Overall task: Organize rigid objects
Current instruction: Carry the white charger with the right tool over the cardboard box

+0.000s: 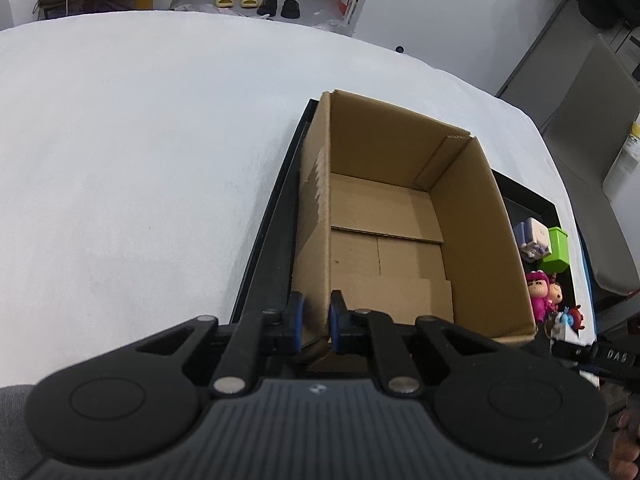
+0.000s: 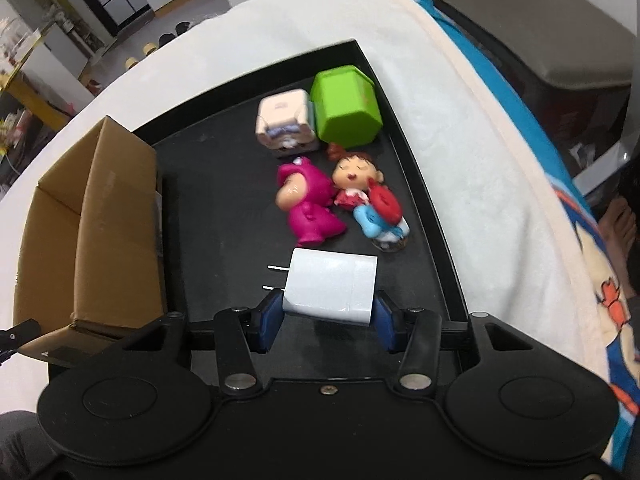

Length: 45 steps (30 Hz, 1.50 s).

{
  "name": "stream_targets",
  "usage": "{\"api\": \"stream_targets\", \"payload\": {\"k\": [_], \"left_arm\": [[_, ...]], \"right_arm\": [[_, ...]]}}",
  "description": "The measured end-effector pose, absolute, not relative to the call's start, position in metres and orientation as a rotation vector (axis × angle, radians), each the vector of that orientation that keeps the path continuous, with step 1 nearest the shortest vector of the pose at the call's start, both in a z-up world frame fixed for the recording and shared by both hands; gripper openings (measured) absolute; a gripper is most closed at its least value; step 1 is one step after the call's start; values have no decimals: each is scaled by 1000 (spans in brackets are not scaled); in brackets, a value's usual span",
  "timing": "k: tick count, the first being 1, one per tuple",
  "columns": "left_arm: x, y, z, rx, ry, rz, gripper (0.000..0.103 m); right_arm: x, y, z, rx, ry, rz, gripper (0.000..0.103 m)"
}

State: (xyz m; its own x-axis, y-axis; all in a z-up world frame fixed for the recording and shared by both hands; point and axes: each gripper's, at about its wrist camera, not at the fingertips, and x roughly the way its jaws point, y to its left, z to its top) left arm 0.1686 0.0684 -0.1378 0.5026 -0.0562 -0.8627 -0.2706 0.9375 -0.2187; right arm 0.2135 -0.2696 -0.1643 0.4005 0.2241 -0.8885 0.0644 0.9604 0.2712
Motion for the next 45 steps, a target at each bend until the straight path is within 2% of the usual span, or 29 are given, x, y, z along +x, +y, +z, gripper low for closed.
{"api": "stream_targets", "payload": {"k": [23, 45], "left_arm": [[156, 69, -138, -308, 1080, 42, 12], [158, 80, -142, -361, 1074, 39, 12]], "right_arm": [[227, -204, -81, 251, 1010, 259, 47], [255, -100, -72, 173, 1031, 419, 47]]}}
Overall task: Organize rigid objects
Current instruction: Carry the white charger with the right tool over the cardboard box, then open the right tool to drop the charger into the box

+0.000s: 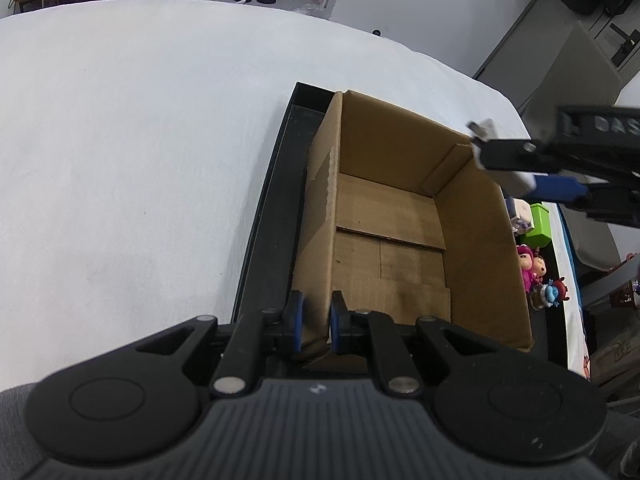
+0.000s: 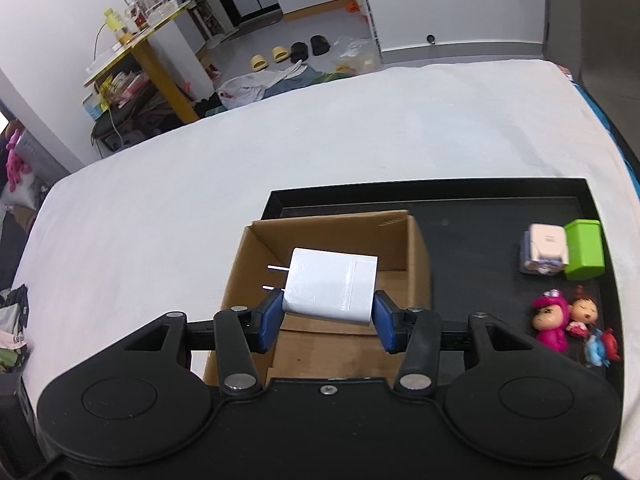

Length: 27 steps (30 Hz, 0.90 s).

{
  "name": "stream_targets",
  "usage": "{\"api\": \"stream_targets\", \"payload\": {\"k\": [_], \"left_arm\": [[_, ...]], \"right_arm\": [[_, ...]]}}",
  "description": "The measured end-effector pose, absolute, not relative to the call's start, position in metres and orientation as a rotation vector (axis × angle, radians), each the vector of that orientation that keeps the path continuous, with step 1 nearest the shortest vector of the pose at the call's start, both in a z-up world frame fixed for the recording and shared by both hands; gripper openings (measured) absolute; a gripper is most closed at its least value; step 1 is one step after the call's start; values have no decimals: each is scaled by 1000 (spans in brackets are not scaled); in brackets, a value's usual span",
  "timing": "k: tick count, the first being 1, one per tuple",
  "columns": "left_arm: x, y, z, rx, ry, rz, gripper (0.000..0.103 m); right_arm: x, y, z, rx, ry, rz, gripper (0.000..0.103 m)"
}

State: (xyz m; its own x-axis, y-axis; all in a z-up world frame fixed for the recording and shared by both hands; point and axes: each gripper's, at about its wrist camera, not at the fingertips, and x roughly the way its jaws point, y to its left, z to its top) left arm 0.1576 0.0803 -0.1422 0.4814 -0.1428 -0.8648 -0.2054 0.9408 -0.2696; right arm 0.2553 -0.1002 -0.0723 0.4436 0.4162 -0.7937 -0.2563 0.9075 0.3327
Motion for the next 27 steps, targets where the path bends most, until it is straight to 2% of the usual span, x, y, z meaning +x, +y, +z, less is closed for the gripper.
{"api": "stream_targets", "payload": {"k": [9, 10, 11, 14, 27], "left_arm": [[159, 81, -144, -378, 1073, 53, 13], [159, 81, -145, -378, 1073, 54, 13], [159, 81, -145, -380, 1074, 54, 13], [160, 82, -145, -392, 1073, 57, 13], [162, 82, -145, -383, 1074, 67, 13]], "right_arm": [[274, -73, -85, 176, 1043, 440, 49], [276, -71, -88, 188, 1048, 448, 52], [278, -71, -92, 199, 1063, 450, 63], [278, -79, -94, 247, 1067, 447, 74], [264, -124, -67, 219, 1038, 455, 79]]}}
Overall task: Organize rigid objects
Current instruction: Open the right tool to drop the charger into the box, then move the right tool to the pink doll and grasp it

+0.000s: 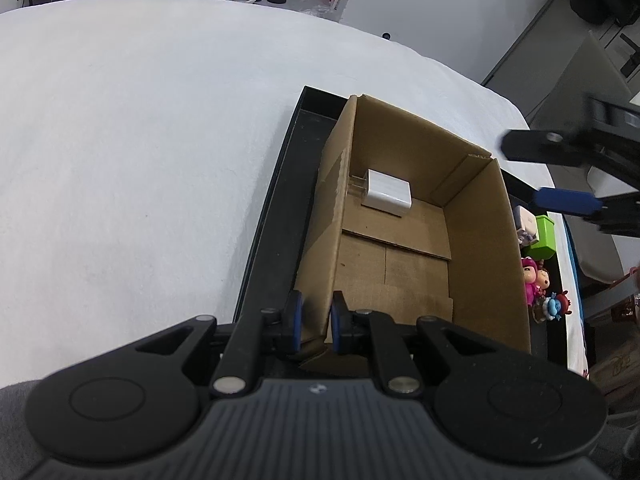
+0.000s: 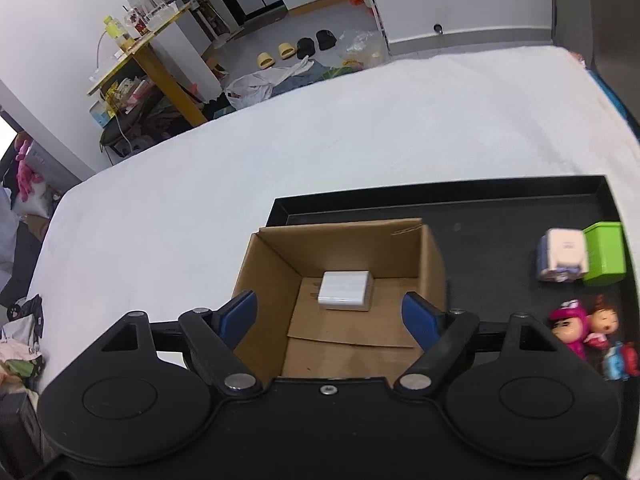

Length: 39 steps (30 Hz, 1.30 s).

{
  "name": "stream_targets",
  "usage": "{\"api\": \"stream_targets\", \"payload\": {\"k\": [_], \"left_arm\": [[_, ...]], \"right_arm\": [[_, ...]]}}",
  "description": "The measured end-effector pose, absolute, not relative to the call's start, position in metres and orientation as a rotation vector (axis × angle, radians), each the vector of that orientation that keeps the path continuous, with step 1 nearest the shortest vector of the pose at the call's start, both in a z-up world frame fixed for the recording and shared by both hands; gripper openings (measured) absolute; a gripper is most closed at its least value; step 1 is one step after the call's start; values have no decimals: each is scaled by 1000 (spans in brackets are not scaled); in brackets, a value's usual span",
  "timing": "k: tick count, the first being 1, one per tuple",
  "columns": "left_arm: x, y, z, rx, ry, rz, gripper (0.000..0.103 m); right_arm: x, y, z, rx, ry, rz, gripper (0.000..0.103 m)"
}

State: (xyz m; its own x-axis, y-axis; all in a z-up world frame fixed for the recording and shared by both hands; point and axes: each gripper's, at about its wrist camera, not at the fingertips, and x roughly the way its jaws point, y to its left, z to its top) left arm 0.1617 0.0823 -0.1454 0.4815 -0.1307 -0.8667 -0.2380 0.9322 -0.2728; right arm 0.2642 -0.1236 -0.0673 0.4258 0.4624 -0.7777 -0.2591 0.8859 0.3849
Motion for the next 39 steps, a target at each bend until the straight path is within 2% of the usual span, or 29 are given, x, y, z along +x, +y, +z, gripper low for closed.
{"api": "stream_targets", "payload": {"k": [13, 24, 27, 39], "left_arm": [[162, 78, -147, -370, 1078, 89, 13], [162, 67, -145, -323, 1086, 125, 13], [163, 63, -144, -300, 1091, 134, 13], [167, 57, -142, -265, 1117, 154, 12]], "right_arm": [[256, -180, -33, 139, 971, 437, 86], [257, -242, -59, 124, 998, 368, 86], [256, -255, -68, 127, 997, 349, 84], [260, -281, -106, 183, 1058, 381, 67]]}}
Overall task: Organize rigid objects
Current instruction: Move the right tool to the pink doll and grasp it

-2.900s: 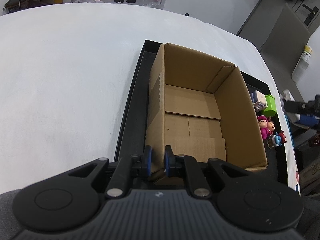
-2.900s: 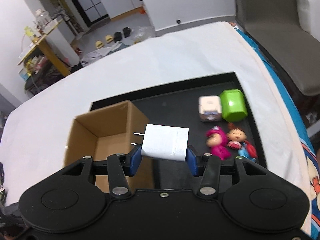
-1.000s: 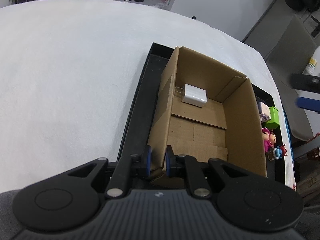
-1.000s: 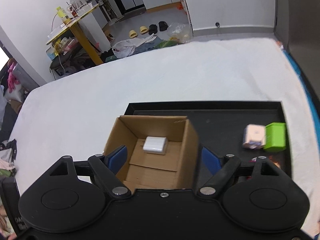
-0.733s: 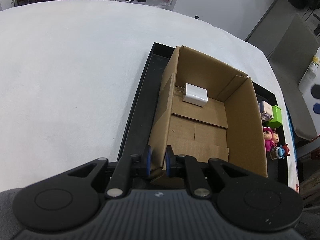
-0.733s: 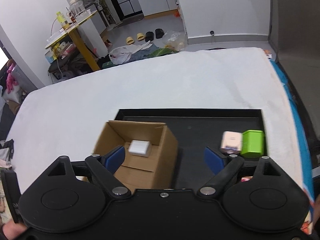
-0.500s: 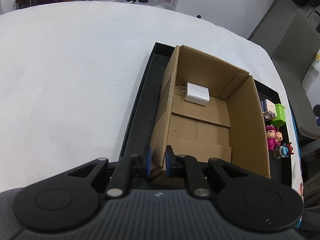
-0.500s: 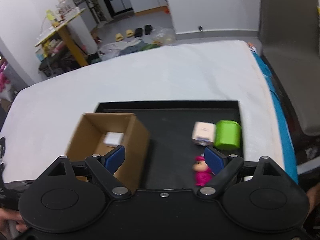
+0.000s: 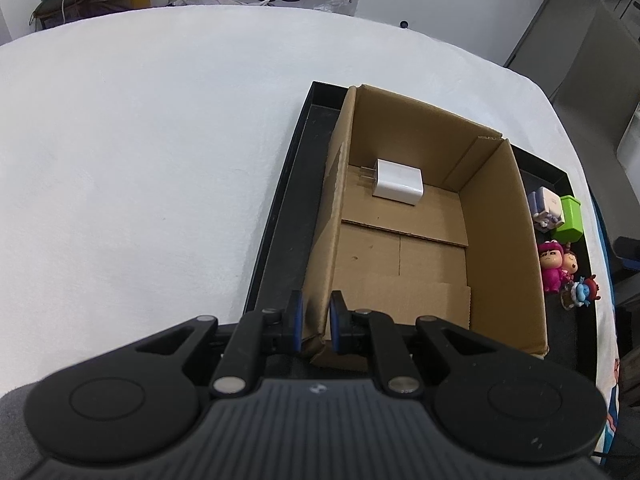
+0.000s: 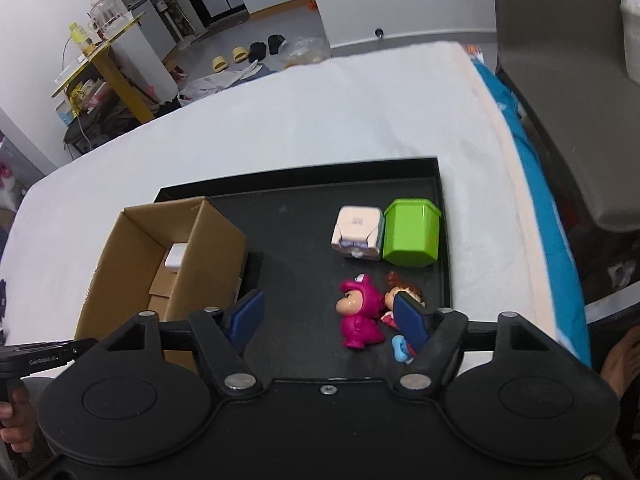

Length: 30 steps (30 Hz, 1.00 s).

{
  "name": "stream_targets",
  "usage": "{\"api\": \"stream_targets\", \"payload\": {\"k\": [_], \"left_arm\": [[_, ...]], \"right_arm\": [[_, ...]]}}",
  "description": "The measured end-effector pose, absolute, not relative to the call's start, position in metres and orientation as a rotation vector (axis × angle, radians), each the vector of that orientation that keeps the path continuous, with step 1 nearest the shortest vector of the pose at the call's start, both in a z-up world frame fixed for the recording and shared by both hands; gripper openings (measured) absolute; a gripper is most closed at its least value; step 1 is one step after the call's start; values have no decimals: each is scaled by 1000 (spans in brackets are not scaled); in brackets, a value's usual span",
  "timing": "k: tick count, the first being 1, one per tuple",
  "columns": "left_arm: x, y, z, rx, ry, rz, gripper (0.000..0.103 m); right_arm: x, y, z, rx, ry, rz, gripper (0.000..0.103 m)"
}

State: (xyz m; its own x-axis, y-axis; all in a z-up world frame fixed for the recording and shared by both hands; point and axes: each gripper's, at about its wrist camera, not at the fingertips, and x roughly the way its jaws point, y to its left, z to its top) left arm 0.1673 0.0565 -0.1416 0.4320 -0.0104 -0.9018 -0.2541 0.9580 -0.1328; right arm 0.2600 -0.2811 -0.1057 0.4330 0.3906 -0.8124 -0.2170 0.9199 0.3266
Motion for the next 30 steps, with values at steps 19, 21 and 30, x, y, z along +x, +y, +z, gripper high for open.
{"api": "stream_targets", "payload": {"k": [19, 21, 30], "left_arm": [[167, 59, -137, -272, 1137, 163, 12], [167, 59, -138, -272, 1138, 163, 12], [167, 53, -138, -245, 1140, 177, 12]], "right_arm": [[301, -275, -181, 203, 1203, 347, 48], [300, -271, -181, 173, 1185, 337, 47], [288, -240, -186, -12, 1192, 350, 31]]}}
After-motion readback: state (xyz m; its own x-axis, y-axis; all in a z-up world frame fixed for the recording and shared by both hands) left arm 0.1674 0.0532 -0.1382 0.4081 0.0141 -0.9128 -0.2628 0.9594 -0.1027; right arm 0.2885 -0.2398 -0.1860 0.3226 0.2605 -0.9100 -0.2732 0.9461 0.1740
